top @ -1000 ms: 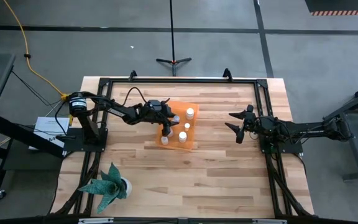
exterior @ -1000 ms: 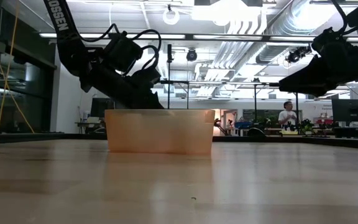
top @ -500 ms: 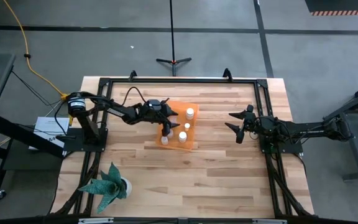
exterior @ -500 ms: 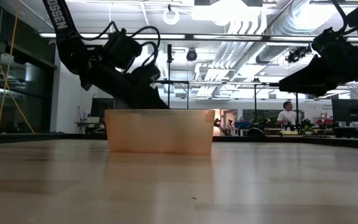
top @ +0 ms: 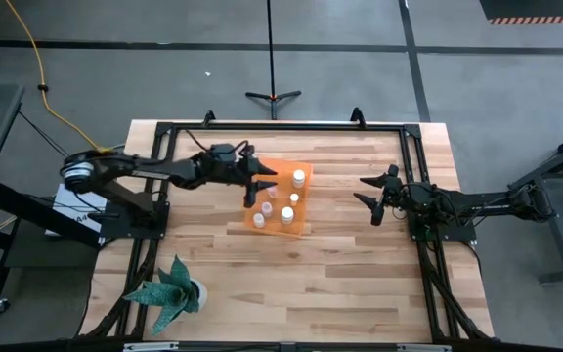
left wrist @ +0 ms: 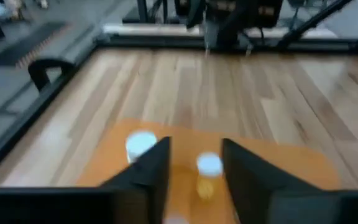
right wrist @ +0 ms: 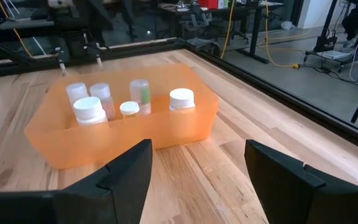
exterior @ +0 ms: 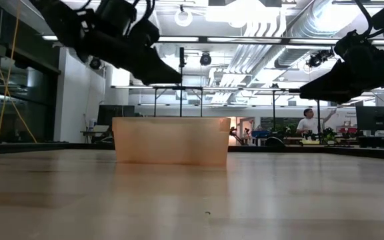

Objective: Pick and place pill bottles into a basket
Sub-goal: Return to Home Position

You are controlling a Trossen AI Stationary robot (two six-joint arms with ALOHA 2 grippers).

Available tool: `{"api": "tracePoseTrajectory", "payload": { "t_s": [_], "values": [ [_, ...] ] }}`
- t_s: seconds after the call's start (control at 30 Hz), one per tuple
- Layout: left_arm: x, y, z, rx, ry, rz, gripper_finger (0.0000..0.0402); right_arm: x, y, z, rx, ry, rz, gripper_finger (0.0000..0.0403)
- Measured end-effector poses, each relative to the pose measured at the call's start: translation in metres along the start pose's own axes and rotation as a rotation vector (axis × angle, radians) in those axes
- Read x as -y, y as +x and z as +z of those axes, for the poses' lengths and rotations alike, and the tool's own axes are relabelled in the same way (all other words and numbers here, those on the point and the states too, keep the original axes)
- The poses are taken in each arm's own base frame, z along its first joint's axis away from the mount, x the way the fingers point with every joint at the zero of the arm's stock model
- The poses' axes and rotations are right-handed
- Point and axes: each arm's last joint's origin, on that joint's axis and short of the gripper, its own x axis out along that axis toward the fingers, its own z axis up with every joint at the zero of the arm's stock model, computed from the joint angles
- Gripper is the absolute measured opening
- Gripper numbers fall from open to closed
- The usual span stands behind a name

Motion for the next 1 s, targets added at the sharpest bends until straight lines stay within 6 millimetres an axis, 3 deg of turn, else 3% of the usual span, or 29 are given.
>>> {"api": "tracePoseTrajectory", "payload": {
  "t_s": [0.17, 0.23, 0.4, 0.5, 0.73, 1.0],
  "values": [
    [0.02, -0.021, 0.005, -0.044, -0.001, -0.012, 0.005, 0.0, 0.0, -0.001, -0.012, -0.004, 0.004, 0.0247],
    [0.035, -0.03, 0.001, -0.04, 0.035, -0.013, 0.0022, 0.0, 0.0, -0.001, -0.014, -0.004, 0.005, 0.0247],
    [0.061, -0.059, -0.007, 0.035, 0.079, 0.063, 0.0065, -0.001, 0.0, -0.002, -0.017, -0.005, 0.025, 0.0247],
    [0.066, -0.08, -0.02, 0.065, 0.083, 0.14, 0.0083, -0.001, 0.0, -0.001, -0.019, -0.004, 0.042, 0.0247],
    [0.067, -0.123, -0.052, 0.219, 0.03, 0.024, 0.0021, -0.001, 0.0, -0.001, -0.017, -0.002, 0.052, 0.0247],
    [0.067, -0.147, -0.074, 0.25, -0.012, 0.004, 0.005, -0.004, 0.0, 0.003, 0.017, 0.01, 0.115, 0.0247]
  ]
}}
